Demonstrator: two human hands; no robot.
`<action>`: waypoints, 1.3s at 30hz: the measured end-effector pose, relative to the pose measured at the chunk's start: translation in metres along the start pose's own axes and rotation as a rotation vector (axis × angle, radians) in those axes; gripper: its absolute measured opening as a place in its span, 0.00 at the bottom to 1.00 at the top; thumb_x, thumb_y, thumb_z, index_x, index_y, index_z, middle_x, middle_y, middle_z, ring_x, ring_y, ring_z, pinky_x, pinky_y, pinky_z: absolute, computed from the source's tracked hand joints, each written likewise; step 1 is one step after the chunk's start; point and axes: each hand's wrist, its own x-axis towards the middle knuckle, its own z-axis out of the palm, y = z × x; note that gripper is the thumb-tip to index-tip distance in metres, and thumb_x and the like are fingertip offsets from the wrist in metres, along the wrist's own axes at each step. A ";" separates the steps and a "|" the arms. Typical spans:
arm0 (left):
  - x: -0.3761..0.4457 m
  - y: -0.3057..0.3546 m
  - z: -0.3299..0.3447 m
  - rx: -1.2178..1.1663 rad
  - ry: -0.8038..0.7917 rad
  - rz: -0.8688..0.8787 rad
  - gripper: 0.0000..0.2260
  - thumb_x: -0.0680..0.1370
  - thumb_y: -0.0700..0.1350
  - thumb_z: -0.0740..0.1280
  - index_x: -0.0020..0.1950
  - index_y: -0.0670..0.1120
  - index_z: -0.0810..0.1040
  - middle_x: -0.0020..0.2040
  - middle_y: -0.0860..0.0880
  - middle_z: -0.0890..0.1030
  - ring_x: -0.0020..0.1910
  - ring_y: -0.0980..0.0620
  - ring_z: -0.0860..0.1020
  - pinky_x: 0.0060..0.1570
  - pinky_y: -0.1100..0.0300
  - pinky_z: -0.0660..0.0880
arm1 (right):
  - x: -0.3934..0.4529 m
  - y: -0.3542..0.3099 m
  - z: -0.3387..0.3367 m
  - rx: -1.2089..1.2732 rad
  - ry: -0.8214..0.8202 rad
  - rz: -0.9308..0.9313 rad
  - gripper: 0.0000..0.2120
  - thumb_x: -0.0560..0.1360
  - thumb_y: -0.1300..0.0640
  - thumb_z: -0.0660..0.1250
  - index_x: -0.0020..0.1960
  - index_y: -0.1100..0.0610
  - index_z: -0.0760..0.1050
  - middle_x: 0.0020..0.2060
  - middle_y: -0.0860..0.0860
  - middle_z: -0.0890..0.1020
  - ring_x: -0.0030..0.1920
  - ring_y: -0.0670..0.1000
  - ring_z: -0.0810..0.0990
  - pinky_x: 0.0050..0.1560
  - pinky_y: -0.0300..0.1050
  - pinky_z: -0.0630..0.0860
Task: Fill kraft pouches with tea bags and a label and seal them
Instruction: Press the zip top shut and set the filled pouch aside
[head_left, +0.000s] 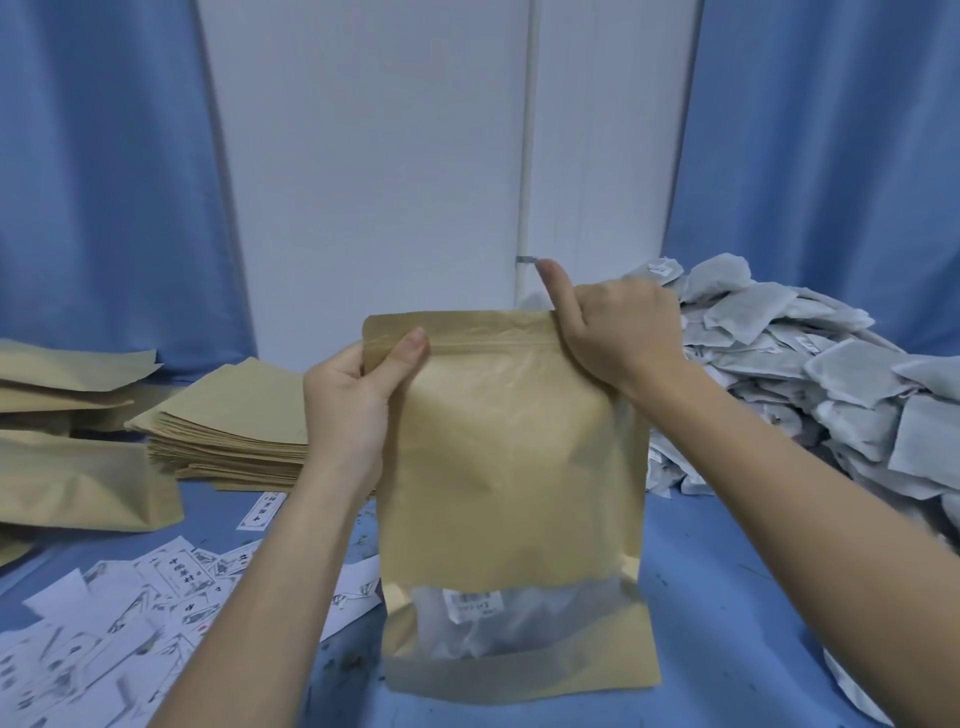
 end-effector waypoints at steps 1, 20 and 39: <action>-0.001 -0.003 -0.003 0.008 -0.070 -0.047 0.16 0.57 0.55 0.78 0.33 0.45 0.80 0.35 0.49 0.80 0.33 0.53 0.77 0.33 0.64 0.72 | -0.001 0.001 0.002 -0.015 -0.028 0.034 0.32 0.80 0.42 0.51 0.21 0.57 0.58 0.20 0.53 0.66 0.28 0.56 0.68 0.32 0.44 0.55; 0.001 -0.020 -0.046 -0.356 -0.189 -0.581 0.12 0.73 0.52 0.68 0.45 0.46 0.86 0.50 0.46 0.84 0.48 0.48 0.83 0.44 0.56 0.80 | -0.107 0.038 0.039 1.432 -0.737 0.634 0.18 0.69 0.45 0.68 0.54 0.56 0.80 0.50 0.57 0.83 0.50 0.52 0.82 0.48 0.41 0.77; 0.035 -0.008 -0.196 -0.582 0.321 -0.431 0.15 0.84 0.50 0.52 0.46 0.46 0.73 0.36 0.50 0.77 0.30 0.59 0.80 0.33 0.63 0.76 | 0.011 -0.353 0.141 1.705 -1.177 0.950 0.25 0.77 0.39 0.57 0.66 0.55 0.64 0.50 0.57 0.76 0.58 0.59 0.77 0.60 0.51 0.74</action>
